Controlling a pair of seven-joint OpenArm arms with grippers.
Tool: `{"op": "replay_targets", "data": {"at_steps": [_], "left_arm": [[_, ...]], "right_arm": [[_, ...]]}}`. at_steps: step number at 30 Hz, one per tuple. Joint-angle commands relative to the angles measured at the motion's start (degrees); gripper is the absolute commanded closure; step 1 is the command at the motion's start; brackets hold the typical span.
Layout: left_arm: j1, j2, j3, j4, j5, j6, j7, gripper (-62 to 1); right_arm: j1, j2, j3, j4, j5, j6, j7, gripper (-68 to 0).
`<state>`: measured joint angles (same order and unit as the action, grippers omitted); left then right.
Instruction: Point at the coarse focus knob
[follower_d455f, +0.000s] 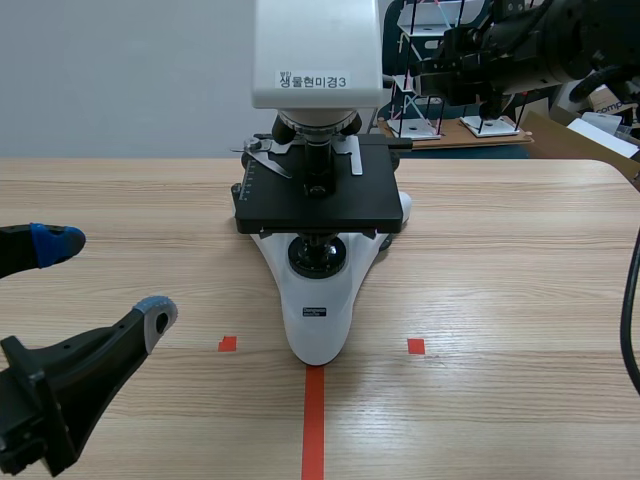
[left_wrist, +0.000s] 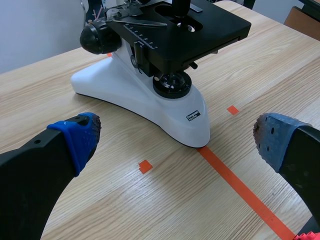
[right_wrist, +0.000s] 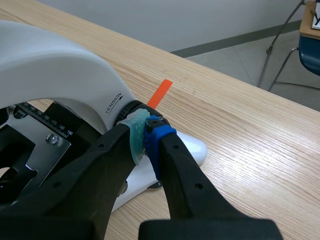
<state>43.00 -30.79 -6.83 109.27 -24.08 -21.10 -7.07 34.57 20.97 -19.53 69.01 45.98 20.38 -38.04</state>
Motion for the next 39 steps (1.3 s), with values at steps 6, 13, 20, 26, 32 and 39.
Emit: {"op": "replay_targets", "data": {"at_steps": [6, 13, 20, 26, 32, 39], "left_arm": [[0.0, 0.1, -0.3, 1.1, -0.4, 0.0, -0.8, -62.3], [0.0, 0.1, -0.3, 1.1, -0.4, 0.0, -0.8, -62.3], [0.0, 0.1, -0.3, 1.1, -0.4, 0.0, -0.8, -62.3], [0.0, 0.1, -0.3, 1.1, -0.4, 0.0, -0.8, -62.3], [0.0, 0.1, -0.3, 1.1, -0.4, 0.0, -0.8, -62.3], [0.0, 0.2, -0.3, 1.1, -0.4, 0.0, -0.8, -62.3]], "right_arm": [[1.3, 0.5, 0.2, 1.5, 0.9, 0.0, 0.4, -0.2], [1.3, 0.5, 0.2, 1.5, 0.9, 0.0, 0.4, -0.1], [1.3, 0.5, 0.2, 1.5, 0.9, 0.0, 0.4, -0.2], [1.3, 0.5, 0.2, 1.5, 0.9, 0.0, 0.4, -0.1], [1.1, 0.5, 0.2, 1.5, 0.8, 0.0, 0.5, -0.1], [0.3, 0.5, 0.2, 1.5, 0.8, 0.0, 0.7, -0.1]]}}
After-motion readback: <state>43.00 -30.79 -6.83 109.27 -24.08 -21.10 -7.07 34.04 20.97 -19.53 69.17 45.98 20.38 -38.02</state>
